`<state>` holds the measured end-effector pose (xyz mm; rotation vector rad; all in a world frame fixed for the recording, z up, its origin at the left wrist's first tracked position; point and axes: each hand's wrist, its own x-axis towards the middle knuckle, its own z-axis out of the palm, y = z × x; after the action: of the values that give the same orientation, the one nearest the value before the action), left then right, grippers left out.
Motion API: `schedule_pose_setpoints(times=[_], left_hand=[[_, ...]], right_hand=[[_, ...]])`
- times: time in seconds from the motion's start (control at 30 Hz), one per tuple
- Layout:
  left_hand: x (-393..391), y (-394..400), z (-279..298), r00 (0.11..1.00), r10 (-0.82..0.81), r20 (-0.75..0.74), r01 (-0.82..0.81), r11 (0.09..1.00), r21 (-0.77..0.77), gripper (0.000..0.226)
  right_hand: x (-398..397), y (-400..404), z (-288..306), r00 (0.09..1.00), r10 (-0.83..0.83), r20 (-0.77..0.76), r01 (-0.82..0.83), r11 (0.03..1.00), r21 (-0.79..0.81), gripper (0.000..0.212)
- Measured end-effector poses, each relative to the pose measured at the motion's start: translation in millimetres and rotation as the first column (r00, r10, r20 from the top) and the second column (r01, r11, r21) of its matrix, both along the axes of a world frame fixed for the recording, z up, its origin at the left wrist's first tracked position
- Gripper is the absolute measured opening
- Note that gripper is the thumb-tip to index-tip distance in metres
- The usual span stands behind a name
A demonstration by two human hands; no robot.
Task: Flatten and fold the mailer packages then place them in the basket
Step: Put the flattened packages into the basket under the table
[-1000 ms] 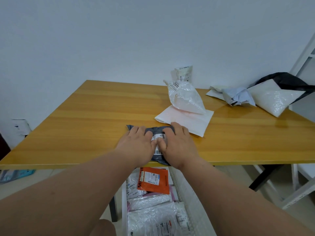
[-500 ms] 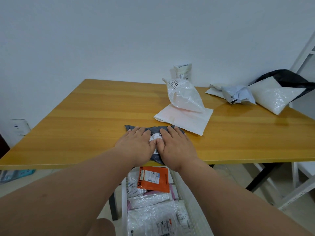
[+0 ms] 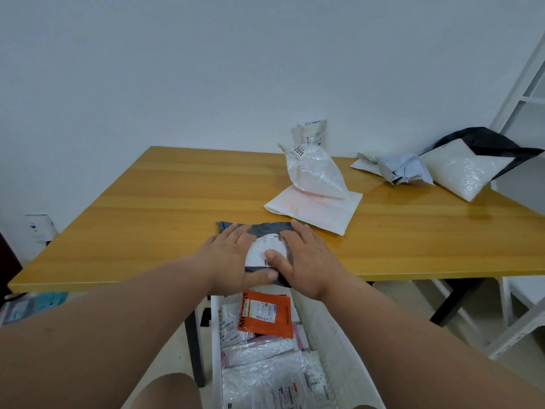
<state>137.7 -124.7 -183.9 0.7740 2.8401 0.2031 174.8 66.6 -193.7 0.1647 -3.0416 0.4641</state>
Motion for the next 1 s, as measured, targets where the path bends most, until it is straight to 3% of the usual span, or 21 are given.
schedule_pose_setpoints(times=[0.07, 0.17, 0.27, 0.43, 0.57, 0.67, 0.8, 0.9, 1.0], left_hand=[[6, -4, 3, 0.999, -0.035, -0.035, 0.030, 0.991, -0.134, 0.123], [16, -8, 7, 0.991, -0.075, -0.107, 0.054, 0.980, -0.193, 0.105], [29, -8, 15, 0.994, -0.053, -0.095, 0.043, 0.993, -0.108, 0.083], [56, -10, 43, 0.997, -0.048, -0.068, 0.052, 0.997, 0.065, 0.023], [69, -10, 72, 1.000, 0.028, -0.004, -0.026, 0.964, 0.264, 0.008], [79, -9, 83, 0.963, 0.062, 0.261, -0.158, 0.918, 0.364, 0.008], [89, -7, 76, 0.898, 0.098, 0.428, -0.200, 0.959, 0.200, 0.014], [95, -1, 49, 0.934, 0.092, 0.345, -0.067, 0.994, -0.081, 0.026], [94, 9, 12, 0.976, 0.029, 0.216, 0.047, 0.941, -0.334, 0.038]], right_hand=[[12, 1, 4, 1.000, 0.018, 0.020, -0.020, 0.996, 0.092, 0.109], [24, 1, 7, 0.993, 0.040, 0.111, -0.062, 0.979, 0.195, 0.114], [37, 0, 12, 0.997, 0.060, 0.058, -0.071, 0.973, 0.218, 0.089], [65, -2, 39, 1.000, -0.016, -0.015, 0.017, 0.999, 0.044, 0.028], [84, 0, 62, 0.995, -0.066, -0.068, 0.066, 0.998, -0.013, 0.012], [93, 5, 68, 0.996, -0.090, 0.025, 0.092, 0.990, -0.111, 0.014], [102, 10, 54, 0.955, -0.076, 0.288, 0.121, 0.982, -0.142, 0.014], [104, 10, 29, 0.943, -0.093, 0.318, 0.061, 0.992, 0.109, 0.020], [99, 9, 1, 0.934, -0.119, 0.338, -0.004, 0.939, 0.343, 0.030]])
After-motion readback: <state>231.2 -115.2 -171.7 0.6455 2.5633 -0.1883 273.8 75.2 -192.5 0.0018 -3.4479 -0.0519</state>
